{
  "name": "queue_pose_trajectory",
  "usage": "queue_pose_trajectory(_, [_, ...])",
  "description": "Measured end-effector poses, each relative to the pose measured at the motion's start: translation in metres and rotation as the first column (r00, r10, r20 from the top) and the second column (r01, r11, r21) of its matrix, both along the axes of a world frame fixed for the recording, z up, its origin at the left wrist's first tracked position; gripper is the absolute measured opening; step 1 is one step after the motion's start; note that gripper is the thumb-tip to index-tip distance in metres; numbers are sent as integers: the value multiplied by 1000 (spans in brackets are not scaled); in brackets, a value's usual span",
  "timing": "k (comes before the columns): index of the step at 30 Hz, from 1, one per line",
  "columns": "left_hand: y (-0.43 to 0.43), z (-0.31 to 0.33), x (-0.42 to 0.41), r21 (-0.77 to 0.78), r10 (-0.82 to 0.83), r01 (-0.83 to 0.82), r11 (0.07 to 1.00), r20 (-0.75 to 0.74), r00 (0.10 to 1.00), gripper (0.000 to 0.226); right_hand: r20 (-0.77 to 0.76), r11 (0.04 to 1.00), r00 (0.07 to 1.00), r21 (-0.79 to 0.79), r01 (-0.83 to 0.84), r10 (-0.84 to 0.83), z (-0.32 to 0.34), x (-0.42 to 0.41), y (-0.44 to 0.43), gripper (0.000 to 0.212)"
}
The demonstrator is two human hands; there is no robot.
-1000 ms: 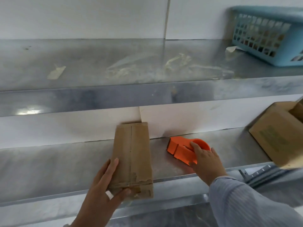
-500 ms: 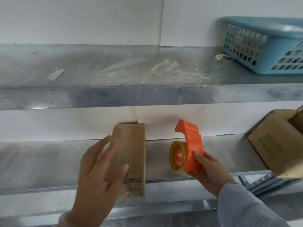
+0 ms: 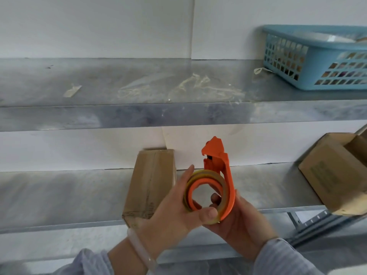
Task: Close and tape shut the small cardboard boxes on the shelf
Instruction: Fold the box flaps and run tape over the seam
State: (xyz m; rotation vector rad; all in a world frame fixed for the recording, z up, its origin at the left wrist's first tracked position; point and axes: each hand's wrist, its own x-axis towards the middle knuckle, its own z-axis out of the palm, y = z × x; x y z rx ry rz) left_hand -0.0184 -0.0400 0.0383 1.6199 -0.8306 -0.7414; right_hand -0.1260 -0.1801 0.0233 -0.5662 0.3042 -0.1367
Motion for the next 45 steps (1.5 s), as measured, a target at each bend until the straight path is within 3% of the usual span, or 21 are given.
queue_pose_trajectory(5, [5, -13, 5, 91, 18, -43, 995, 266, 964, 120, -12, 1000, 1000, -20, -12, 11, 1, 3, 2, 80])
queue_pose_trajectory(10, [6, -14, 5, 89, 42, -71, 994, 289, 956, 120, 23, 1000, 1000, -25, 15, -15, -3, 5, 1, 84])
queue_pose_trajectory(13, [5, -13, 2, 70, 41, -65, 995, 302, 952, 119, 58, 999, 997, -4, 46, -45, -8, 6, 1, 74])
queue_pose_trajectory(17, [8, -7, 5, 19, 3, -8, 1000, 238, 971, 110, 103, 999, 994, -21, 26, -24, -14, 6, -2, 58])
queue_pose_trajectory(20, [11, 6, 7, -50, 78, -81, 995, -57, 995, 90, 195, 997, 979, -39, -61, 67, -16, 6, -7, 38])
queue_pose_trajectory(22, [12, 15, 10, -31, 152, -160, 987, -175, 973, 65, 262, 989, 955, -84, -123, 141, -15, 5, -10, 27])
queue_pose_trajectory(25, [11, 27, 13, 35, 156, -153, 988, -122, 980, 24, 238, 956, 944, -238, -169, 226, -12, 2, -16, 28])
queue_pose_trajectory(30, [15, 42, 21, 92, 130, -113, 989, -213, 968, 26, 180, 889, 937, -410, -203, 298, -6, -3, -30, 37])
queue_pose_trajectory(34, [13, 45, 27, 223, 91, -47, 974, -189, 978, 26, 170, 869, 934, -448, -211, 314, -1, -2, -33, 55])
queue_pose_trajectory(41, [10, 50, 27, 298, 152, -96, 950, -170, 974, 13, 222, 852, 879, -428, -301, 422, 7, -3, -32, 43])
queue_pose_trajectory(45, [8, 51, 25, 301, 164, -110, 947, -159, 974, 10, 135, 806, 892, -501, -314, 432, 12, -6, -33, 50])
